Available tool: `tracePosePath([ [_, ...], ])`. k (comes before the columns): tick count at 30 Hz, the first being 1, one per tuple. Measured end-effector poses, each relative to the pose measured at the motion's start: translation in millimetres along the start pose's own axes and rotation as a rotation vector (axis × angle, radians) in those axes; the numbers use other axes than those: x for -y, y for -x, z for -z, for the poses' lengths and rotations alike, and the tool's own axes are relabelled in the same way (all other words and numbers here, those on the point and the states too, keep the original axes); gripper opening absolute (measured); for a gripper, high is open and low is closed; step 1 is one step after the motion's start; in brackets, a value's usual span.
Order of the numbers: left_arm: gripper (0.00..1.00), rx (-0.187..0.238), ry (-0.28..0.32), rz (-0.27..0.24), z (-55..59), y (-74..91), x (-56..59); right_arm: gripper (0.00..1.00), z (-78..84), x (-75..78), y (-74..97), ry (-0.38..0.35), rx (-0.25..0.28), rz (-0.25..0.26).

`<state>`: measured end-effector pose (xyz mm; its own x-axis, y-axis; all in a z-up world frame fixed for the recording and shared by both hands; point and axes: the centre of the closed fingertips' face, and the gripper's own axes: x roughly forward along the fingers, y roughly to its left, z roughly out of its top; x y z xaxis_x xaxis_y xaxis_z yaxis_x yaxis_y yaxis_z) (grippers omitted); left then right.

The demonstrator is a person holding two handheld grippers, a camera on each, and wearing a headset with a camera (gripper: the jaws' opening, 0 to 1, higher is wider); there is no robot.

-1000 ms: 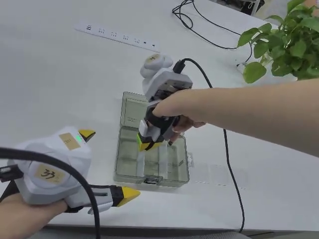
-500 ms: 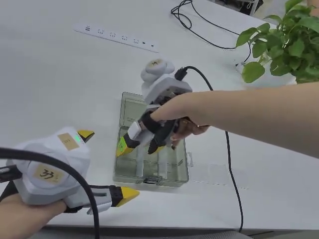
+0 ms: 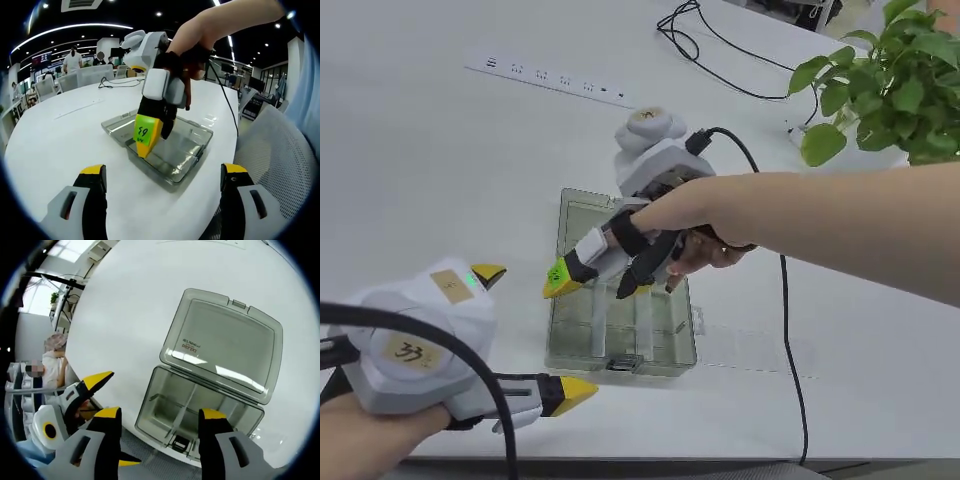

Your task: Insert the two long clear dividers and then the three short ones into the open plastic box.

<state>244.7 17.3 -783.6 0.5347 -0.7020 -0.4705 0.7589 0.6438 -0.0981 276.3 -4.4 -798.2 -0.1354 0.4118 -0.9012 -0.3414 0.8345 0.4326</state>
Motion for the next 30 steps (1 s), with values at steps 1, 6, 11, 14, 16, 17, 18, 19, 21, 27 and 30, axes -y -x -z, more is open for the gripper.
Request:
tracePosePath([
  [1, 0.97, -0.001, 0.0, -0.001, 0.1, 0.2, -0.8, 0.65, -1.1, -4.6, 1.5, 0.006, 0.013, -0.03],
  [6, 0.97, 0.0, 0.003, -0.007, -0.6, 2.1, -3.2, 0.72, -8.1, -6.5, 9.3, 0.008, 0.067, -0.071],
  [11, 0.97, 0.0, 0.004, -0.01, -1.9, 4.2, -4.7, 0.77, -11.5, -7.0, 14.8, 0.002, 0.12, -0.117],
  [14, 0.97, 0.007, 0.013, -0.012, -4.4, 5.2, -5.7, 0.8, -16.1, -4.0, 17.6, 0.001, 0.15, -0.14],
  [16, 0.97, 0.006, 0.01, -0.013, -5.0, 5.6, -6.1, 0.82, -17.6, -4.9, 23.3, 0.006, 0.168, -0.157],
  [17, 0.97, 0.004, 0.009, -0.013, -5.6, 5.8, -6.0, 0.83, -20.1, -7.4, 26.5, 0.014, 0.195, -0.178],
  [18, 0.97, 0.004, 0.008, -0.013, -6.0, 6.0, -6.0, 0.84, -16.6, -5.4, 29.1, 0.007, 0.187, -0.172],
  [19, 0.97, 0.004, 0.006, -0.013, -6.3, 6.1, -6.1, 0.86, -19.9, -8.9, 32.2, 0.025, 0.221, -0.199],
  [21, 0.97, 0.002, 0.003, -0.013, -7.1, 6.4, -6.0, 0.9, -18.9, -8.7, 36.2, 0.024, 0.23, -0.199],
  [27, 0.97, -0.005, -0.004, -0.011, -7.7, 6.0, -5.0, 0.99, -16.6, -9.1, 50.5, 0.064, 0.313, -0.222],
  [30, 0.97, -0.009, -0.006, -0.01, -8.3, 6.1, -4.0, 1.0, -12.2, -7.6, 55.9, 0.095, 0.349, -0.23],
])
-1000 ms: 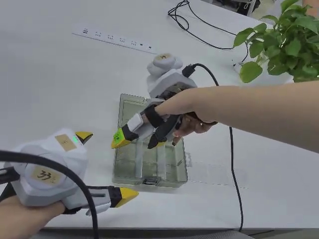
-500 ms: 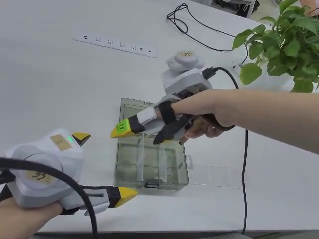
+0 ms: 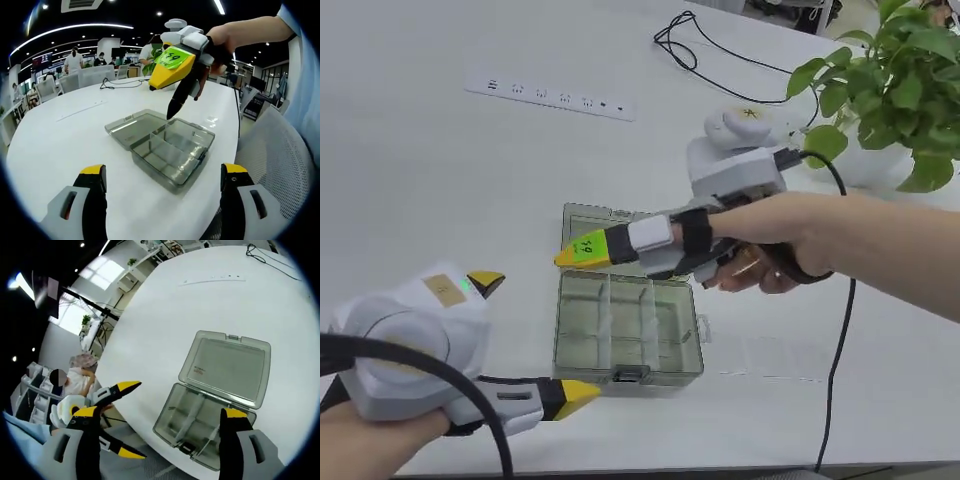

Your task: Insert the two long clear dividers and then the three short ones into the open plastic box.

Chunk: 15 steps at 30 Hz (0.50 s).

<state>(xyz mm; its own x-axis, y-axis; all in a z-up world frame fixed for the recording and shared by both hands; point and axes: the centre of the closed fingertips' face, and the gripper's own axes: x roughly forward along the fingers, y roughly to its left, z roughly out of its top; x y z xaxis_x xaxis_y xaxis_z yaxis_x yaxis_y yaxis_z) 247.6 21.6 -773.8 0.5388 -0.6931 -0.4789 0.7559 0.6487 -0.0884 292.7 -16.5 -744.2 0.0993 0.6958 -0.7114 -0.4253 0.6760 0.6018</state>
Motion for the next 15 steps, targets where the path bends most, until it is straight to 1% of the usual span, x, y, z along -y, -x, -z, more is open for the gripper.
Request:
tracePosePath([
  [1, 0.97, -0.002, -0.002, 0.0, 0.0, 0.0, 0.3, 1.0, 1.8, 0.6, 2.4, 0.003, 0.0, -0.002],
  [3, 0.97, -0.004, -0.003, 0.0, -0.1, 0.1, 0.8, 1.0, 2.5, 2.8, 6.0, 0.013, 0.019, -0.01],
  [4, 0.97, -0.006, -0.005, 0.0, -0.2, 0.1, 1.3, 1.0, 4.7, 2.4, 8.4, 0.018, 0.026, -0.022],
  [10, 0.97, -0.012, -0.01, -0.001, -1.2, -0.9, 2.9, 1.0, 10.1, 9.1, 18.8, 0.035, 0.056, -0.02],
  [11, 0.97, -0.014, -0.011, 0.0, -1.2, -1.2, 3.2, 1.0, 8.5, 11.1, 20.7, 0.042, 0.08, -0.022],
  [12, 0.97, -0.014, -0.011, 0.0, -1.4, -1.4, 3.5, 1.0, 10.9, 13.6, 22.7, 0.039, 0.072, -0.02],
  [15, 0.97, -0.017, -0.01, 0.0, -1.8, -2.5, 4.4, 1.0, 12.6, 20.9, 29.5, 0.039, 0.093, -0.02],
])
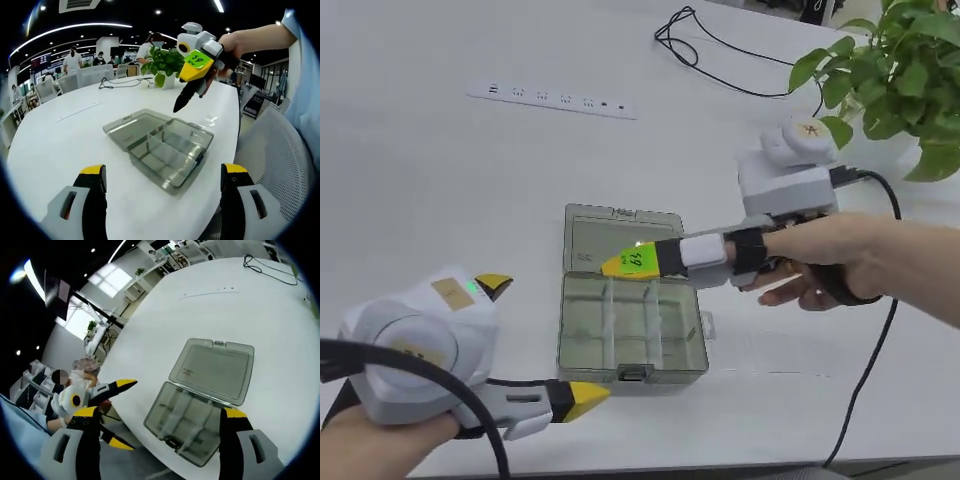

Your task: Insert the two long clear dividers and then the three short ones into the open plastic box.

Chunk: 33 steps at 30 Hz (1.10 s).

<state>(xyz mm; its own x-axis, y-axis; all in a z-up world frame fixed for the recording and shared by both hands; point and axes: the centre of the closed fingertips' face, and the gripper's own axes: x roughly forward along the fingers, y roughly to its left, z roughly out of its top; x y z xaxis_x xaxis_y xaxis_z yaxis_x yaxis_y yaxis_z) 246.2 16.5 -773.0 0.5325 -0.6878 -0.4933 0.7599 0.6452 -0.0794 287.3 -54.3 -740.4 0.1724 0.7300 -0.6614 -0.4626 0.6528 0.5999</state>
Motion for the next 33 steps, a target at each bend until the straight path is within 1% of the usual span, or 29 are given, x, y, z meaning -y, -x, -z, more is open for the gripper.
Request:
tracePosePath([
  [1, 0.97, -0.002, -0.001, 0.0, 0.1, -0.4, 0.3, 1.0, 0.9, 0.1, 2.0, 0.006, 0.001, -0.002],
  [2, 0.97, -0.005, -0.003, 0.0, 0.1, -0.9, 0.7, 1.0, 0.1, 2.6, 5.2, 0.02, 0.021, 0.004],
  [3, 0.97, -0.006, -0.004, 0.0, -0.2, -1.2, 1.1, 1.0, 3.2, 2.5, 7.8, 0.02, 0.017, 0.009],
  [4, 0.97, -0.006, -0.005, 0.001, -0.7, -1.4, 1.6, 1.0, 2.9, 3.7, 11.2, 0.041, 0.037, 0.007],
  [5, 0.97, -0.007, -0.005, 0.0, -0.9, -1.7, 1.9, 1.0, 3.0, 5.8, 13.7, 0.047, 0.049, 0.02],
  [6, 0.97, -0.007, -0.007, -0.001, -1.1, -2.0, 1.9, 1.0, 5.3, 7.3, 16.1, 0.049, 0.048, 0.024],
  [7, 0.97, -0.009, -0.007, 0.0, -1.3, -2.5, 2.2, 1.0, 0.5, 7.9, 18.4, 0.1, 0.094, 0.019],
  [8, 0.97, -0.009, -0.007, 0.0, -1.4, -3.0, 2.4, 1.0, -1.5, 8.5, 20.9, 0.145, 0.119, 0.02],
  [9, 0.97, -0.009, -0.009, -0.001, -1.7, -3.6, 2.5, 1.0, 4.1, 14.2, 25.4, 0.188, 0.099, 0.05],
  [10, 0.97, -0.011, -0.01, -0.001, -1.7, -3.7, 2.6, 1.0, 5.3, 15.5, 27.3, 0.211, 0.102, 0.056],
  [11, 0.97, -0.012, -0.011, 0.0, -1.9, -4.0, 2.9, 1.0, 2.9, 16.1, 29.5, 0.23, 0.134, 0.058],
  [12, 0.97, -0.011, -0.012, 0.0, -2.1, -4.6, 3.1, 1.0, 7.7, 16.8, 31.1, 0.217, 0.122, 0.059],
  [13, 0.97, -0.013, -0.013, 0.0, -2.3, -5.2, 3.2, 1.0, 7.5, 24.7, 35.3, 0.216, 0.13, 0.052],
  [14, 0.97, -0.014, -0.014, 0.001, -2.4, -5.7, 3.5, 1.0, 6.5, 26.3, 36.3, 0.218, 0.143, 0.053],
  [15, 0.97, -0.015, -0.015, 0.002, -2.6, -6.1, 3.8, 1.0, 9.1, 29.0, 37.9, 0.215, 0.142, 0.058],
  [16, 0.97, -0.014, -0.015, 0.001, -3.1, -6.3, 4.0, 1.0, 9.8, 28.5, 38.8, 0.232, 0.154, 0.049],
  [17, 0.97, -0.014, -0.016, 0.002, -3.4, -6.9, 4.4, 1.0, 11.9, 31.9, 40.3, 0.238, 0.161, 0.062],
  [19, 0.97, -0.016, -0.019, 0.001, -3.8, -7.7, 5.0, 1.0, 16.8, 33.6, 42.5, 0.282, 0.166, 0.057],
  [20, 0.97, -0.016, -0.019, 0.002, -3.9, -7.8, 5.5, 1.0, 20.3, 36.7, 43.1, 0.279, 0.154, 0.067],
  [21, 0.97, -0.016, -0.017, 0.002, -4.1, -8.0, 5.7, 1.0, 22.6, 37.0, 44.1, 0.3, 0.153, 0.061],
  [22, 0.97, -0.016, -0.019, 0.001, -4.4, -8.3, 5.7, 1.0, 23.3, 39.8, 46.3, 0.328, 0.169, 0.069],
  [23, 0.97, -0.017, -0.02, 0.001, -4.4, -8.5, 5.8, 1.0, 26.4, 41.6, 47.4, 0.329, 0.163, 0.072],
  [24, 0.97, -0.019, -0.02, 0.002, -4.2, -8.9, 6.3, 1.0, 28.9, 42.3, 49.2, 0.363, 0.166, 0.064],
  [25, 0.97, -0.019, -0.021, 0.003, -4.2, -9.2, 6.7, 1.0, 30.2, 45.9, 50.3, 0.363, 0.165, 0.077],
  [27, 0.97, -0.021, -0.022, 0.003, -4.1, -9.8, 7.4, 1.0, 35.8, 48.1, 52.4, 0.418, 0.154, 0.068],
  [28, 0.97, -0.021, -0.023, 0.004, -4.3, -10.1, 8.0, 1.0, 40.1, 53.7, 53.4, 0.416, 0.135, 0.088],
  [29, 0.97, -0.021, -0.023, 0.003, -4.3, -10.7, 8.5, 1.0, 41.3, 53.4, 54.3, 0.437, 0.139, 0.079],
  [31, 0.96, -0.024, -0.024, 0.006, -3.9, -11.1, 9.4, 1.0, 43.4, 59.3, 57.0, 0.448, 0.141, 0.095],
  [33, 0.96, -0.026, -0.026, 0.007, -3.9, -11.9, 10.7, 1.0, 42.9, 63.1, 59.7, 0.462, 0.156, 0.1],
])
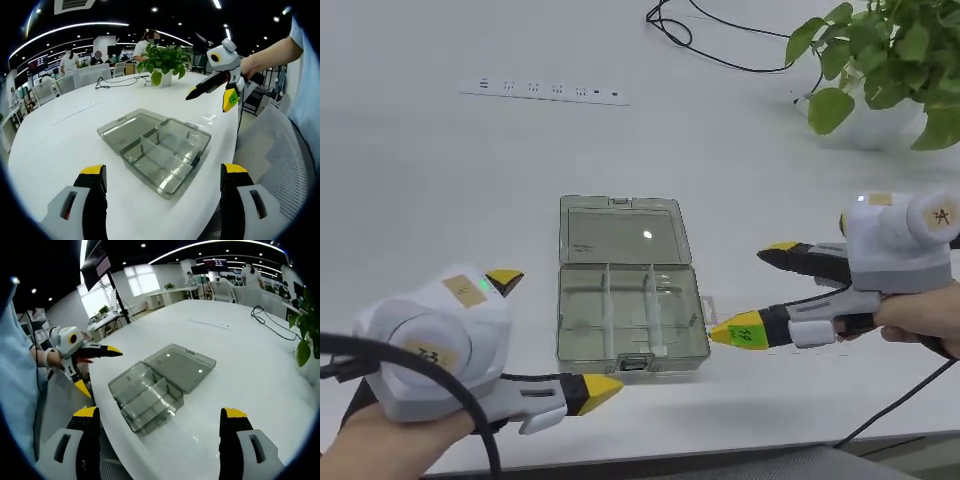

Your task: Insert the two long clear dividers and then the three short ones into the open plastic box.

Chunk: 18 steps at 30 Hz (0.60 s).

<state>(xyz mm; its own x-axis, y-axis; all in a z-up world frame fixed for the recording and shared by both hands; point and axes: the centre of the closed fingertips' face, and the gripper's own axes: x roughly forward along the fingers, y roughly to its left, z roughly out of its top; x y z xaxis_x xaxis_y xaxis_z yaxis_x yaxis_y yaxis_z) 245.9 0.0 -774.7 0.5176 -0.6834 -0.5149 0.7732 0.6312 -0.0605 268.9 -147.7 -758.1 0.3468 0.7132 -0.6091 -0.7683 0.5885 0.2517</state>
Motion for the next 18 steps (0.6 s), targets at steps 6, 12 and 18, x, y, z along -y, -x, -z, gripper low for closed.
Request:
tracePosePath([
  [6, 0.96, -0.003, 0.0, 0.001, 0.6, -0.8, 1.5, 1.0, 6.4, 8.2, 5.4, 0.061, -0.026, 0.013],
  [12, 0.96, -0.006, 0.0, -0.002, 0.5, -0.9, 2.2, 0.96, 15.2, 12.0, 8.5, 0.159, -0.094, 0.004],
  [18, 0.96, -0.009, 0.003, -0.004, 1.7, -0.2, 1.9, 0.93, 27.2, 16.8, 8.8, 0.28, -0.188, -0.032],
])
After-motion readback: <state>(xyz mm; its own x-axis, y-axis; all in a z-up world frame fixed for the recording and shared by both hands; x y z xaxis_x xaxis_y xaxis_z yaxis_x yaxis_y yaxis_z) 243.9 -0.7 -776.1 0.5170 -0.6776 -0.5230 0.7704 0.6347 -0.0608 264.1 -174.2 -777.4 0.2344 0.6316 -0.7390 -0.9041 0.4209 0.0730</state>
